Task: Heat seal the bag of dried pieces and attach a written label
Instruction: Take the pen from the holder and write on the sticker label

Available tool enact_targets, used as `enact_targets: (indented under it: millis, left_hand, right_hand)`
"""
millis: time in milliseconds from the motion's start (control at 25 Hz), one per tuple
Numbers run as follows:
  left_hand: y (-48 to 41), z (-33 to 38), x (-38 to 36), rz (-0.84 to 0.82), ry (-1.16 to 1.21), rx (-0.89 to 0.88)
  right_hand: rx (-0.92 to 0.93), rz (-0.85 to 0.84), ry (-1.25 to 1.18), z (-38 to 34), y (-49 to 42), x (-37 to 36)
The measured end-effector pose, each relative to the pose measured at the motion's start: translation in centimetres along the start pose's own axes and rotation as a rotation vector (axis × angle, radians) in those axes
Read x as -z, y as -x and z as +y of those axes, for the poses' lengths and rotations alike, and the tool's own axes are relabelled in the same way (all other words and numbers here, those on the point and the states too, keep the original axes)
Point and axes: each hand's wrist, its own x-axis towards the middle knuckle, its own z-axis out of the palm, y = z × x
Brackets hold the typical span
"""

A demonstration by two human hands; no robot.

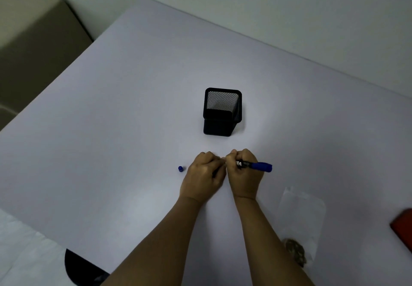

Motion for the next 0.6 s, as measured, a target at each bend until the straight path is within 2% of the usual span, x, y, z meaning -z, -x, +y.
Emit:
enact_targets:
  millis: [160, 320, 600]
  left_hand:
    - [0.05, 0.06, 0.01, -0.001, -0.002, 0.004]
    - [0.02, 0.11, 0.05, 0.005, -0.021, 0.008]
    - [0.01, 0.12, 0.11, 0.009, -0.026, 0.005]
  right_hand:
    - [0.026, 0.007, 0.041, 0.15, 0.14, 0.02]
    - [-0.068, 0.094, 0.036, -0.24, -0.36, 0.21]
    - [-0.002, 0.043, 0.045, -0.29, -0.08, 0.13]
